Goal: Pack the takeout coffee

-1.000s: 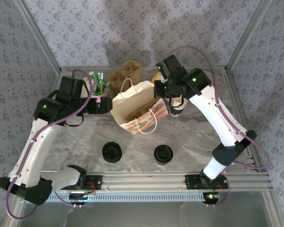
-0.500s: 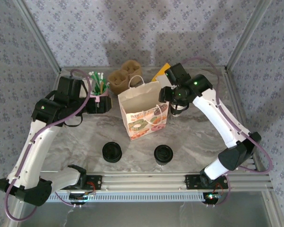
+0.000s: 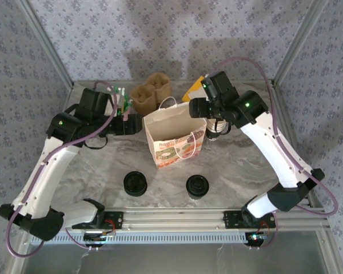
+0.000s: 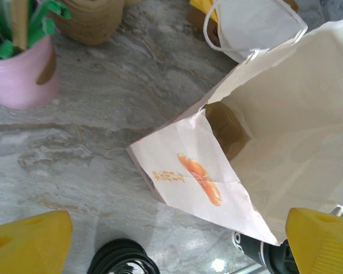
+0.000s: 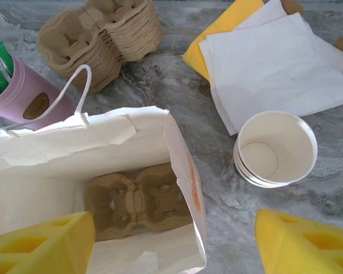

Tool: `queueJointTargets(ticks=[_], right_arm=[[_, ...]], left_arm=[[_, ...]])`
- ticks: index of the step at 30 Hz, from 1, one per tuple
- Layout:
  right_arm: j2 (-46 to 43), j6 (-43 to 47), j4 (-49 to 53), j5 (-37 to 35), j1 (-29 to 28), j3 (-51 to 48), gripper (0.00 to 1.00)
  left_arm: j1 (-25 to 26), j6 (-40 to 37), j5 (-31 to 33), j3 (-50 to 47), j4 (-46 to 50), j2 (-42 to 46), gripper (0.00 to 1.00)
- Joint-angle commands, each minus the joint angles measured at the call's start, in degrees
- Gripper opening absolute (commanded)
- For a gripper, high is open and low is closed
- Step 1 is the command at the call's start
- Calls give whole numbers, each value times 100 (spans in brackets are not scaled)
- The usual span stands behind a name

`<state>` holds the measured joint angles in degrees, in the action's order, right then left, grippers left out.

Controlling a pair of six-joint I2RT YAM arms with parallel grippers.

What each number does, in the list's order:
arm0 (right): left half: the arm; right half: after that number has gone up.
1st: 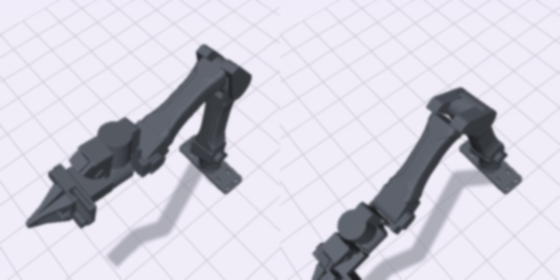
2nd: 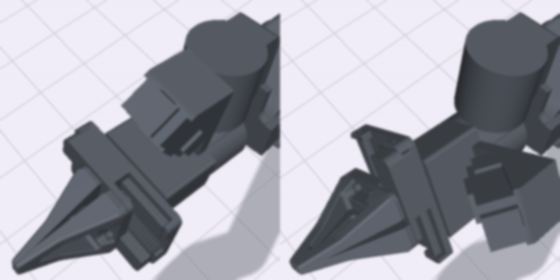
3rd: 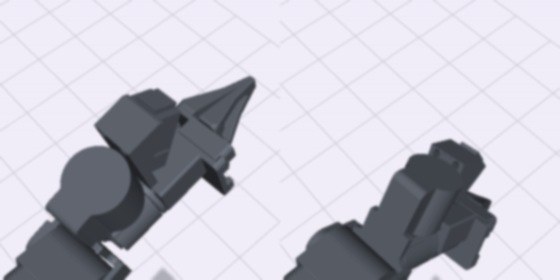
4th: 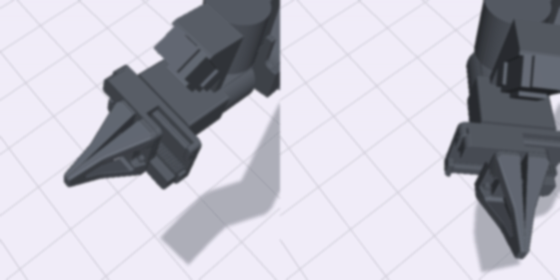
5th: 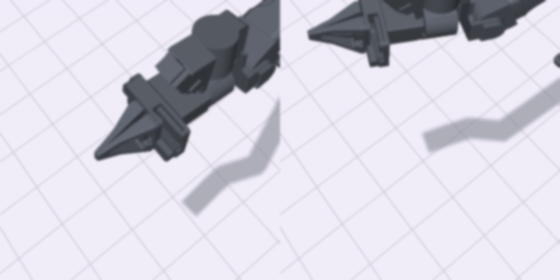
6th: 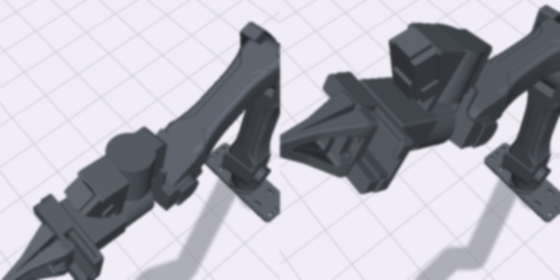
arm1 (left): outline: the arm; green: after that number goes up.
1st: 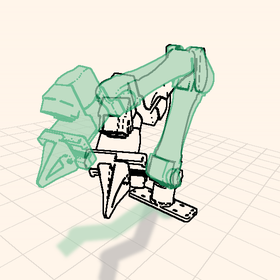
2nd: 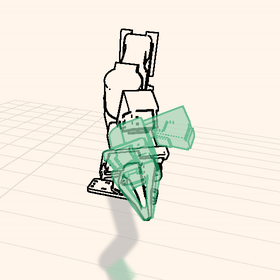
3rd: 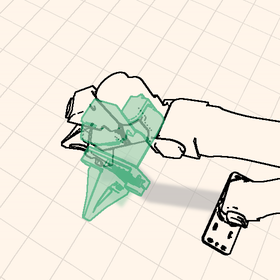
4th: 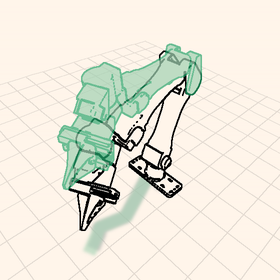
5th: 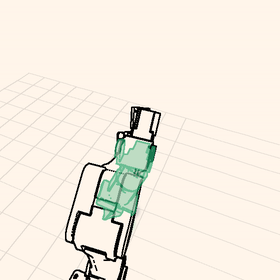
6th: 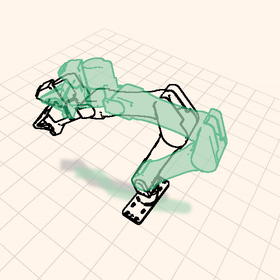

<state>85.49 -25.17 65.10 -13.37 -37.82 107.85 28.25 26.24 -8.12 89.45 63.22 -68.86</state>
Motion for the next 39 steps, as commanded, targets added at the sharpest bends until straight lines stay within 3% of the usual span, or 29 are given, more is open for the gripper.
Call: queueJointTargets(ticks=[1,27,39], right_arm=[[-123,329,36,-263,-78,18,76],[-312,694,-262,730,298,-505,75],[-214,904,-149,886,357,-654,76]], left_arm=[[158,340,120,87,18,-68,95],[482,810,528,18,-73,-499,84],[1105,1205,812,139,-104,-1008,76]])
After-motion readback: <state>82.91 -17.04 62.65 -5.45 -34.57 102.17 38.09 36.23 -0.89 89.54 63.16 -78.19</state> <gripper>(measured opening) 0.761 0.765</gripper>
